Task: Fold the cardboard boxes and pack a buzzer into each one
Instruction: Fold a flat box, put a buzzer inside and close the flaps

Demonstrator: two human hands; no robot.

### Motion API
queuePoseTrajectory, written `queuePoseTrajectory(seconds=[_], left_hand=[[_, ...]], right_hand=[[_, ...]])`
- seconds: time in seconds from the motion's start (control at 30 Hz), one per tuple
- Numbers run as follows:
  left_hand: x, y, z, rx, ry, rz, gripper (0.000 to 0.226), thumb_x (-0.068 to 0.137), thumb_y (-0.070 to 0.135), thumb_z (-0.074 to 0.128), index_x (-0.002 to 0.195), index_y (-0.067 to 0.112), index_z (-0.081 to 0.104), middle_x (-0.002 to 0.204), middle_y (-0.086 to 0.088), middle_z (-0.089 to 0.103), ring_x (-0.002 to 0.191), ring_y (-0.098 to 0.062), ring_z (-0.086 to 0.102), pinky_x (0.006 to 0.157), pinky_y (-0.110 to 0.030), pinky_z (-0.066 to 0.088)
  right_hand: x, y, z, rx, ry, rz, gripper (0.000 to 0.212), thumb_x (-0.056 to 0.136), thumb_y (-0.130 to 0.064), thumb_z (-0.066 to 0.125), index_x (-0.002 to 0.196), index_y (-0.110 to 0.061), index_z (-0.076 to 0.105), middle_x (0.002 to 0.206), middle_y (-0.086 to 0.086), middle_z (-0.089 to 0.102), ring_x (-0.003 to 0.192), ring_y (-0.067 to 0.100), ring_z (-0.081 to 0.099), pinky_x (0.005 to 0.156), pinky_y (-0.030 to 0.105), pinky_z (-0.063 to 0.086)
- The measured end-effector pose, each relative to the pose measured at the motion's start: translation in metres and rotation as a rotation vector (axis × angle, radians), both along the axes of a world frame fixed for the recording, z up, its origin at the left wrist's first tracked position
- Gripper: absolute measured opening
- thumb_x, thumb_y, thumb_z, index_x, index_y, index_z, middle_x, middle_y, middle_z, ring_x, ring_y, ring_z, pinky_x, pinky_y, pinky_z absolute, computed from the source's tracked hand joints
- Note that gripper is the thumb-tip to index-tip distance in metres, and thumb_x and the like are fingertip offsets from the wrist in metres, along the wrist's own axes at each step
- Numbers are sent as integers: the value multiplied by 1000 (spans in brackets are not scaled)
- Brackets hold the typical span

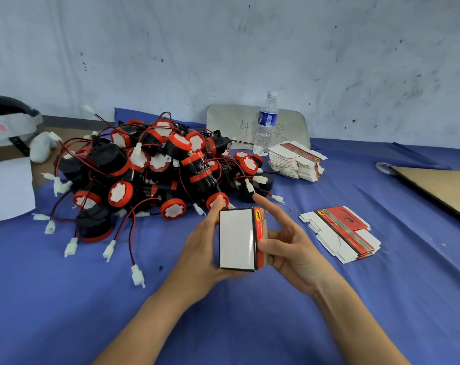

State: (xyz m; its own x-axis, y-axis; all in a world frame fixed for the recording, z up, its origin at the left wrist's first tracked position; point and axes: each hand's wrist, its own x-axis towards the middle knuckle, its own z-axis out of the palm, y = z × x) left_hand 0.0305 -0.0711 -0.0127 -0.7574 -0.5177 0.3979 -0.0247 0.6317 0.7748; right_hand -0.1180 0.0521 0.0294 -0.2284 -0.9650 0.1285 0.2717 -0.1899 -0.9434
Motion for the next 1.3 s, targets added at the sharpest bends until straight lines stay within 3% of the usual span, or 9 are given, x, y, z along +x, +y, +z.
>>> queuePoseTrajectory(seconds=[0.1, 0.17, 0.23, 0.37, 0.6, 0.77, 0.83, 1.1, 1.3], left_hand=[[4, -28, -8, -264, -158, 279, 117, 76, 45, 76, 137, 60, -23, 157, 21, -17, 147, -14, -16, 120, -47, 11], [12, -46, -12, -158, -148, 452, 107, 85, 31, 72, 143, 50, -16, 161, 9, -16, 149, -21, -13, 120, -49, 11], [17, -58, -16, -50, -134, 482, 102, 88, 29, 69, 148, 38, -13, 162, 6, -6, 149, -22, 1, 119, -45, 13], [16, -63, -21, -61, -166, 449, 99, 88, 24, 69, 152, 33, -5, 161, 4, 11, 142, -24, 25, 111, -42, 30], [12, -61, -21, -53, -315, 535, 83, 90, 32, 65, 154, 31, 13, 152, -6, 15, 138, -28, 25, 105, -40, 37], [16, -57, -11, -55, -74, 713, 65, 88, 15, 66, 146, 23, 38, 153, -6, 14, 125, -30, 41, 93, -41, 46], [19, -58, -8, -43, -145, 745, 65, 90, 11, 62, 148, 22, 33, 154, -6, 14, 122, -31, 44, 84, -42, 49], [19, -57, -7, -146, -569, 897, 67, 97, 30, 50, 153, 13, 17, 138, -12, 42, 124, -31, 40, 98, -42, 35], [22, -57, -10, -150, -570, 992, 25, 93, 31, 58, 111, 14, 61, 122, -9, 39, 113, -33, 35, 92, -42, 29]], right_hand=[[1, 0, -4, -12, 647, -366, 70, 81, 3, 64, 127, -49, 54, 76, -16, 65, 65, 6, 56, 64, 16, 49], [-1, -2, -10, 29, 1189, -472, 76, 83, 4, 58, 131, -53, 43, 71, -23, 54, 69, 5, 47, 62, 18, 44], [1, -6, -15, 68, 1412, -431, 71, 82, 6, 55, 135, -41, 48, 81, -17, 56, 85, 15, 48, 70, 31, 47], [4, -9, -21, -78, 1447, -481, 53, 72, 14, 61, 113, -19, 72, 98, 2, 65, 99, 25, 54, 80, 38, 49], [7, -10, -22, -201, 1393, -539, 31, 75, 7, 59, 94, -10, 75, 97, 3, 66, 113, 29, 56, 99, 16, 36], [10, -10, -25, -202, 1360, -556, 33, 75, 6, 59, 99, -11, 75, 96, -2, 68, 112, 15, 49, 95, 10, 35], [10, -10, -25, -199, 1363, -575, 33, 76, 6, 59, 100, -12, 74, 95, -3, 67, 112, 14, 48, 96, 12, 36], [10, -12, -28, -230, 1389, -675, 29, 80, 3, 58, 99, -12, 74, 95, -2, 67, 117, 22, 50, 98, 19, 38], [10, -13, -29, -249, 1400, -727, 27, 80, 3, 59, 98, -12, 73, 96, -2, 67, 117, 23, 48, 102, 16, 34]])
